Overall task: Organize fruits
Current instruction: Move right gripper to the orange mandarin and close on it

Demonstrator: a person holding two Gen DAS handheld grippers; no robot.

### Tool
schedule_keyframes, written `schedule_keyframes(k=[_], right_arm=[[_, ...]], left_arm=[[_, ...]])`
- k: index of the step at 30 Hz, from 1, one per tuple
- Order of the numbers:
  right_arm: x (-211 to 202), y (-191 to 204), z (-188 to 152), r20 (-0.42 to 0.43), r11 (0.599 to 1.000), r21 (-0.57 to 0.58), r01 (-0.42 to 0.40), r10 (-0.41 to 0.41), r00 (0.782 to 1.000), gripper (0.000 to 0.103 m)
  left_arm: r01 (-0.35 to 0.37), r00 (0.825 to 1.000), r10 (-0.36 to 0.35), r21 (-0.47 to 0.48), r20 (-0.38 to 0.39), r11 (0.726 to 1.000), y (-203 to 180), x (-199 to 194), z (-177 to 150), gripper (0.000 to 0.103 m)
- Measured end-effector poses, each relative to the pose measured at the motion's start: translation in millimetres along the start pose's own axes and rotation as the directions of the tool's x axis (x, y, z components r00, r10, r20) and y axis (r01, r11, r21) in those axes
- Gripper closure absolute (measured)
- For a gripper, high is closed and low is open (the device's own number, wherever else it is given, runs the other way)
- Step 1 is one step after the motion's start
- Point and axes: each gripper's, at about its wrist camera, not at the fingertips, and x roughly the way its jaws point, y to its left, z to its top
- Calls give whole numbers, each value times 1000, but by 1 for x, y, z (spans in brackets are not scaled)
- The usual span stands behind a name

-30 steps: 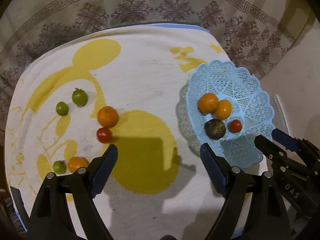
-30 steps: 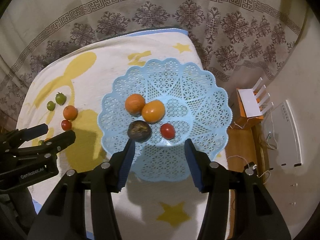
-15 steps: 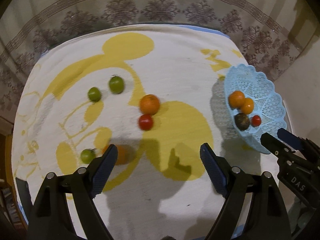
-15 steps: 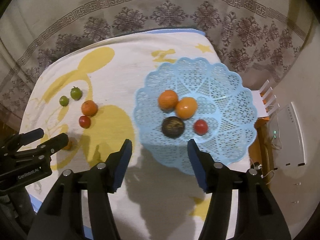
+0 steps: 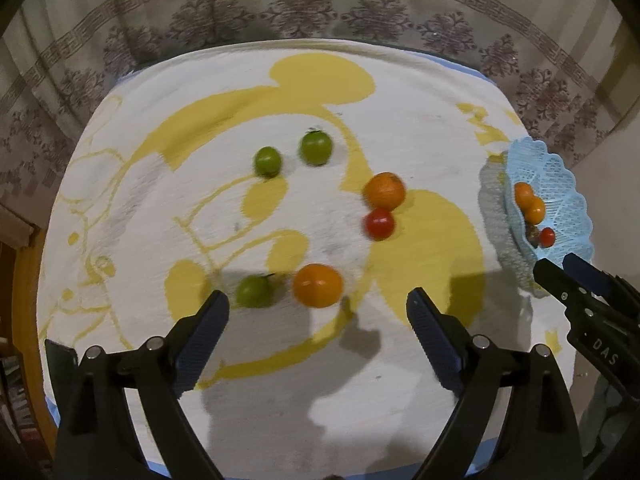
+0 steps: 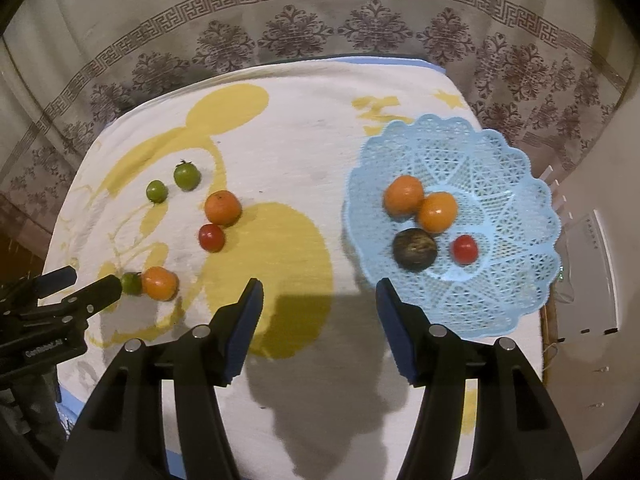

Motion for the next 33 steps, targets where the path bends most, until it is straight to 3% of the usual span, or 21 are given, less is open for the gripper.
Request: schedule_keyframes(k=[4,26,31,33], right_arm=[[5,13,-3,16,1000,0,-24,24,1000,28],[65,98,-2,-114,986,-15,-168,165,980,27],[85,118,0,-138,983,-34,-179,173,975,30],[93,124,0,-153,983,-39,-182,174,973,36]], left_arm=[[-15,1000,15,-26,-9,1000,25,2,-4,13],[-34,997,32,-28,-74,999,95,34,-13,13],[-36,996,33,-26,-87,999,109,40,-14,13],[-35,995,33,-24,-90,999,113,41,-14,13]])
